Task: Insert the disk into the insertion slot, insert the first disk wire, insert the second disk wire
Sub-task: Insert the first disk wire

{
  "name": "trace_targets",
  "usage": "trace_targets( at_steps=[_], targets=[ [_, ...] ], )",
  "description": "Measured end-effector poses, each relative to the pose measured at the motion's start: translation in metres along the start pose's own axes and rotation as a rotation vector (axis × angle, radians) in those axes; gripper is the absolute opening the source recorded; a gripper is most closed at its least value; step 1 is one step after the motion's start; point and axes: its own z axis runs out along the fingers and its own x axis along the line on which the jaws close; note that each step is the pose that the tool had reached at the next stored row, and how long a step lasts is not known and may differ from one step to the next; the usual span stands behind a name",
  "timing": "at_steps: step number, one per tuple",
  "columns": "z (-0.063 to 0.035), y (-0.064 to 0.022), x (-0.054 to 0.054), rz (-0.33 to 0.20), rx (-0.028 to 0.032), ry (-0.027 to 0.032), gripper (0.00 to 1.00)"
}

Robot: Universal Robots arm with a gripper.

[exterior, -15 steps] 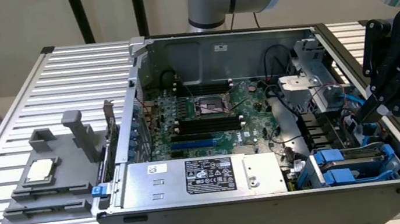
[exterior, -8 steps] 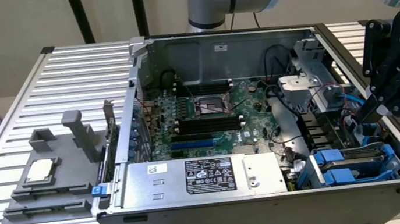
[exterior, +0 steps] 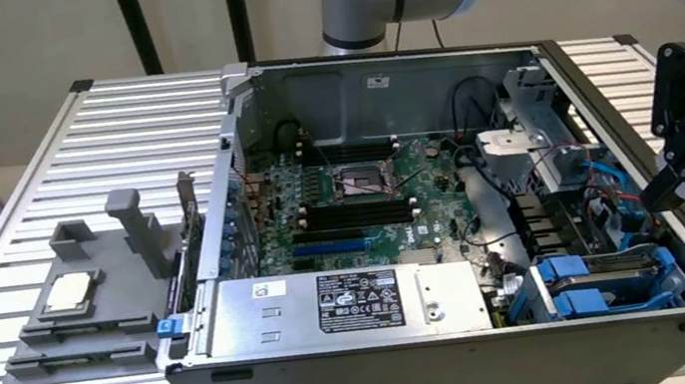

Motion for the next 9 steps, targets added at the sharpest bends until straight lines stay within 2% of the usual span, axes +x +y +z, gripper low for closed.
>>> trace_targets(
  at_steps=[5, 9],
  targets=[
    [0.0085, -0.0196, 0.000, 0.000, 0.0000, -0.0002, 0.13],
    [0.0154, -0.0265, 0.000, -0.001, -0.0001, 0.0001, 0.13]
  ],
)
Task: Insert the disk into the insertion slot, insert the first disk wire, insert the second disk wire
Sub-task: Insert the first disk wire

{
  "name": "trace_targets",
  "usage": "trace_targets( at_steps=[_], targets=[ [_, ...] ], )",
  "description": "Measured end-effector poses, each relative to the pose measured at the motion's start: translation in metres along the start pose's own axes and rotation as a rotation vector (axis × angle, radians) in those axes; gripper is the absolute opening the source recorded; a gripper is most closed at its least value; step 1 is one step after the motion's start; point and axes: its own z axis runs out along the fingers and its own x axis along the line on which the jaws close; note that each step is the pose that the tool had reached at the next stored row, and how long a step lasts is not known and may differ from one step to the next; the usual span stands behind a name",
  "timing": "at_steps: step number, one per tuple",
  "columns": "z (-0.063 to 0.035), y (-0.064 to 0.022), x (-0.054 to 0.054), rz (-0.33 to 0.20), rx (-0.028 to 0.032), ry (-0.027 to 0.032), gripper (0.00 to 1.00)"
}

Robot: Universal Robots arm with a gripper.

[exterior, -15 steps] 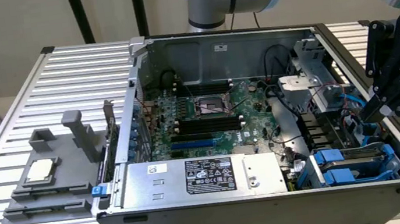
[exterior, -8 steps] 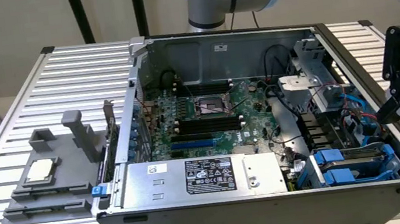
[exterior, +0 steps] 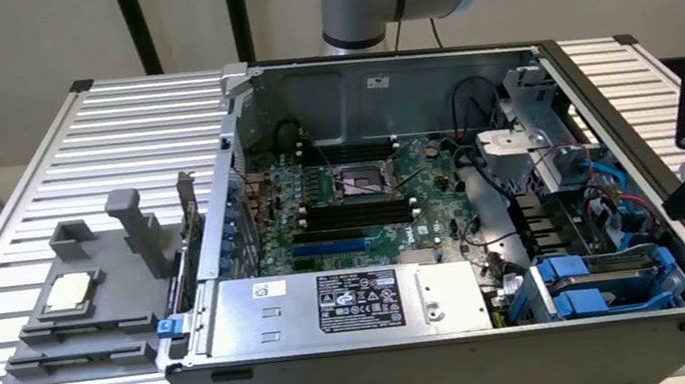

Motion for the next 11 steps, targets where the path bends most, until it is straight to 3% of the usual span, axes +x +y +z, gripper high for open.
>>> trace_targets(
  at_steps=[11],
  targets=[
    [0.0204, -0.0009, -0.002, -0.018, -0.0011, 0.0006, 0.13]
  ],
)
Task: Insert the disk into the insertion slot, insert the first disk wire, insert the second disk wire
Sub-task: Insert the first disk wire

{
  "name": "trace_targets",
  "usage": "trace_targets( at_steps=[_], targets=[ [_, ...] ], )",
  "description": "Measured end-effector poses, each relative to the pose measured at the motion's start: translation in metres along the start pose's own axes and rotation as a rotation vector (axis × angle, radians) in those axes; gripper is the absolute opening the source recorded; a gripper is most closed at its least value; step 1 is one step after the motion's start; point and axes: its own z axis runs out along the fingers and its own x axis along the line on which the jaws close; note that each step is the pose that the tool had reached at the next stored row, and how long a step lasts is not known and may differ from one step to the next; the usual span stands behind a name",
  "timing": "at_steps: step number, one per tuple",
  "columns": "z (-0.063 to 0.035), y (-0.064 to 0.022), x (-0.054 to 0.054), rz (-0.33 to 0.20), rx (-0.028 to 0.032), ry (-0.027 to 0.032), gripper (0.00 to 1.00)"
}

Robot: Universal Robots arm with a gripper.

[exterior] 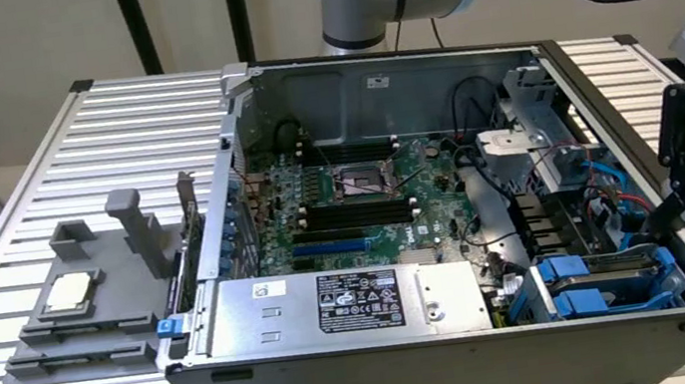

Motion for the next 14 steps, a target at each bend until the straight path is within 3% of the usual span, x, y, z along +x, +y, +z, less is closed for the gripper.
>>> trace_targets(
  at_steps=[4, 10, 14],
  targets=[
    [0.0078, 0.0007, -0.004, -0.015, 0.0047, 0.0007, 0.13],
    [0.0195, 0.0034, -0.013, -0.039, 0.0251, 0.0023, 0.13],
    [0.0228, 0.0047, -0.023, -0.049, 0.0275, 0.0028, 0.13]
  ],
)
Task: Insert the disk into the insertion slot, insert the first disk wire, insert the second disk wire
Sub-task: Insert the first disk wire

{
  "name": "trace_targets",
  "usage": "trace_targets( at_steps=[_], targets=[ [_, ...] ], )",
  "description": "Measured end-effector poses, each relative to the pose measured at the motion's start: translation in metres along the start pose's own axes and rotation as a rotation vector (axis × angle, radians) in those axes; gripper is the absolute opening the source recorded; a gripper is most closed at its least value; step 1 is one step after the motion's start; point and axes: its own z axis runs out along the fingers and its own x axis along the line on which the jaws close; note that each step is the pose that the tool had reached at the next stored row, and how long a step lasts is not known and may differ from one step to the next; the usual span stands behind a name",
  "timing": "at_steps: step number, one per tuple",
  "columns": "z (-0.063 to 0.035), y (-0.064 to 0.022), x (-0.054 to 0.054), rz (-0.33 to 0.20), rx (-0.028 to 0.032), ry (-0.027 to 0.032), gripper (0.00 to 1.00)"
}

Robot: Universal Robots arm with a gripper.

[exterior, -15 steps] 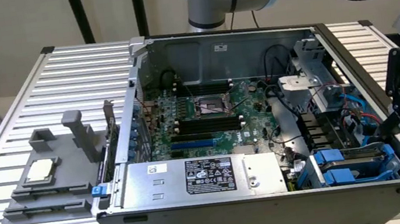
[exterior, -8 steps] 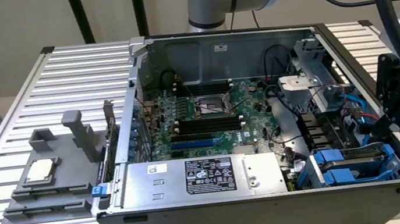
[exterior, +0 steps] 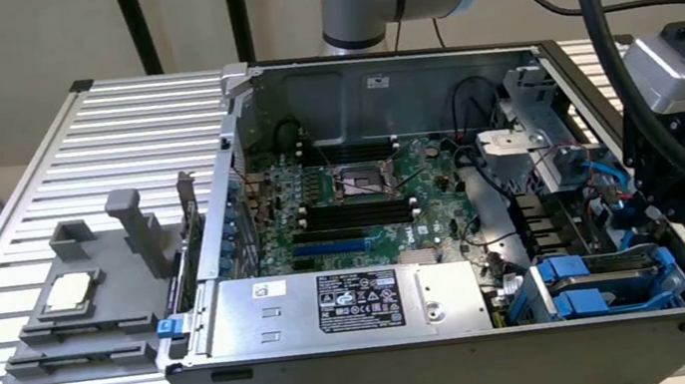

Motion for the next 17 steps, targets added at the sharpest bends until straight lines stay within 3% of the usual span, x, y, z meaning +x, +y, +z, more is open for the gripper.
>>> trace_targets(
  at_steps=[6, 9, 17],
  targets=[
    [0.0017, 0.0013, -0.008, -0.016, -0.0015, -0.0002, 0.33],
    [0.0014, 0.0036, -0.007, -0.027, -0.0025, 0.0002, 0.33],
    [-0.0004, 0.0063, 0.017, -0.030, -0.0049, 0.0000, 0.33]
  ],
)
